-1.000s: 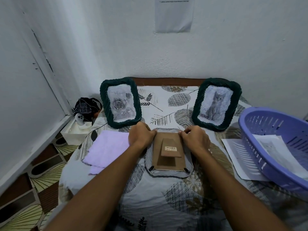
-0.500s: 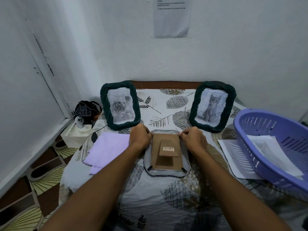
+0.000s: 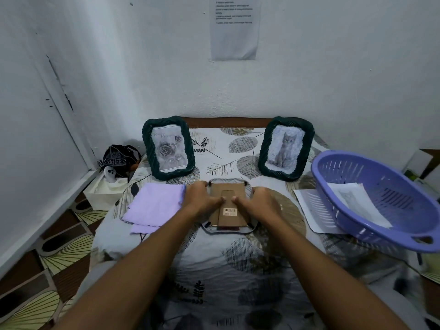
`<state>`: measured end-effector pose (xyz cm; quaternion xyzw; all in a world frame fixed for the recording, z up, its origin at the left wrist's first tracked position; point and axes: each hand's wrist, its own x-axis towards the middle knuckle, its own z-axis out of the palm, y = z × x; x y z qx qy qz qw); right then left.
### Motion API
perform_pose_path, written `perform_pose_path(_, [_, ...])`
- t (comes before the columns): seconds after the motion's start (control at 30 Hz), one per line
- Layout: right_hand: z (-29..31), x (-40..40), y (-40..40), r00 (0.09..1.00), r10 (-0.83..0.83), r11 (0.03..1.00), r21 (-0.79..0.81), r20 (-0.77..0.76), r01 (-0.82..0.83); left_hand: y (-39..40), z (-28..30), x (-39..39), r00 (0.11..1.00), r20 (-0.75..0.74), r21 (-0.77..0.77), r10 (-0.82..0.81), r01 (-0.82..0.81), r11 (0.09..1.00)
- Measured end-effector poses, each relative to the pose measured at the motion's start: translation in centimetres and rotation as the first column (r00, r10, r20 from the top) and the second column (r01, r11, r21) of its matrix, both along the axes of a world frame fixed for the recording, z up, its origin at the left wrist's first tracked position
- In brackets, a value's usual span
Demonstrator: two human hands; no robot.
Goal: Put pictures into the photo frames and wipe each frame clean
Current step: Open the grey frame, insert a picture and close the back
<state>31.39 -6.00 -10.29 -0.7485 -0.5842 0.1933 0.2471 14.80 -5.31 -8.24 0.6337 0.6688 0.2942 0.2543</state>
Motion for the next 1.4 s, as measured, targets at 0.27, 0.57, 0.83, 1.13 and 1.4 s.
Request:
perform_pose_path(0.27, [-0.4, -0.2, -3.4, 0.998, 0.02, 1.0, 0.014, -0.053, -0.02, -4.6, -0.7, -0.7, 0.997, 0.053, 0.076, -0.062, 0.057, 0.995])
perform_pose_path(0.57, [-1.7, 1.0, -6.4, 0.965, 0.148, 0.98, 0.161, -0.215, -0.115, -7.1, -2.0, -1.6, 0.993, 0.118, 0.189, -0.023, 0.0, 0.982])
perform_pose_path(0.83, [-2.0, 0.7, -7.0, 0.983, 0.1, 0.972, 0.224, -0.155, -0.063, -7.5, -2.6, -1.1, 0.979, 0.201, 0.193, 0.036, -0.076, 0.978])
perform_pose_path(1.13, [-2.4, 0.1, -6.9, 0.99, 0.05, 0.971, 0.24, -0.131, -0.017, -7.8, -3.0, -0.6, 0.966, 0.239, 0.185, 0.095, -0.141, 0.973])
perform_pose_path(1.4, [-2.7, 0.0, -6.6, 0.99, 0.032, 0.968, 0.251, -0.138, 0.003, -7.4, -3.0, -0.5, 0.948, 0.296, 0.145, 0.117, -0.165, 0.975])
